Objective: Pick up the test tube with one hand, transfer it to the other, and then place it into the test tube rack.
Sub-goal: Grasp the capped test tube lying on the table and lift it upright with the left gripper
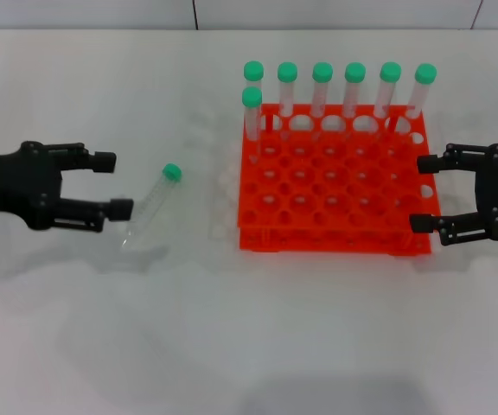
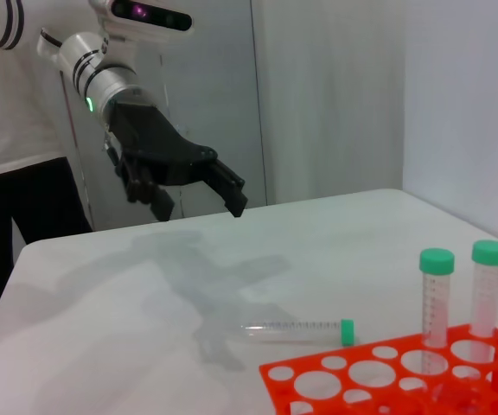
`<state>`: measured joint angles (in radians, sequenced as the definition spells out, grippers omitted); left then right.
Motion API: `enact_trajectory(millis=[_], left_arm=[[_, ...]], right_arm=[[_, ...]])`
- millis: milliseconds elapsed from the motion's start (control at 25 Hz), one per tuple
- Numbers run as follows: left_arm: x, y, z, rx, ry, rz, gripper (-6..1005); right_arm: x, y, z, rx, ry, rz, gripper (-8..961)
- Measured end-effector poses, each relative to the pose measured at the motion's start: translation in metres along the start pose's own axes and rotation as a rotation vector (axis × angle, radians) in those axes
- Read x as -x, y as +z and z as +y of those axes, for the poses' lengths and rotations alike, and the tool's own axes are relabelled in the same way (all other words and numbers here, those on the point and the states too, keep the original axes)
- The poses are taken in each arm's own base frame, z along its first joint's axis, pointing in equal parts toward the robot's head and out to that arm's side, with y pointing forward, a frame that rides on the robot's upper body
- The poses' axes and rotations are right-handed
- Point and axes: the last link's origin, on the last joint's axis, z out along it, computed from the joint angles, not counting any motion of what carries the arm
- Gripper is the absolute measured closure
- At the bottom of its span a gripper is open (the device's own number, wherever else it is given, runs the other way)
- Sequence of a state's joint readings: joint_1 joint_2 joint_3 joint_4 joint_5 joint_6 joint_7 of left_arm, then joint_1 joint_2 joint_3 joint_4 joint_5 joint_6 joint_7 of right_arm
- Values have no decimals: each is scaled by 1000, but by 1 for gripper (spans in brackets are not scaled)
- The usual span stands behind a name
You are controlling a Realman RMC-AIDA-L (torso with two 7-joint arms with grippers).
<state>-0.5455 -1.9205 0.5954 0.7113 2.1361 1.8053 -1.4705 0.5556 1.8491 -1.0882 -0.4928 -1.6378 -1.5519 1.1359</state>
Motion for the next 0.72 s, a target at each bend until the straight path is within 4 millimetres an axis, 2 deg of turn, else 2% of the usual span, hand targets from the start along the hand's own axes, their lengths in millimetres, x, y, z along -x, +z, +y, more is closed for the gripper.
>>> enact_trajectory(millis=[240, 400, 720], left_arm=[[-19, -6, 0, -56, -144, -78, 125], [-27, -5, 5, -73, -239, -207, 124], [-46, -7, -13, -246, -469, -454, 124]], right_arm=[[-2, -4, 3, -45, -20, -35, 84], [-4, -5, 7, -58, -36, -54, 84], [-7, 0, 12, -59, -68, -65, 84]])
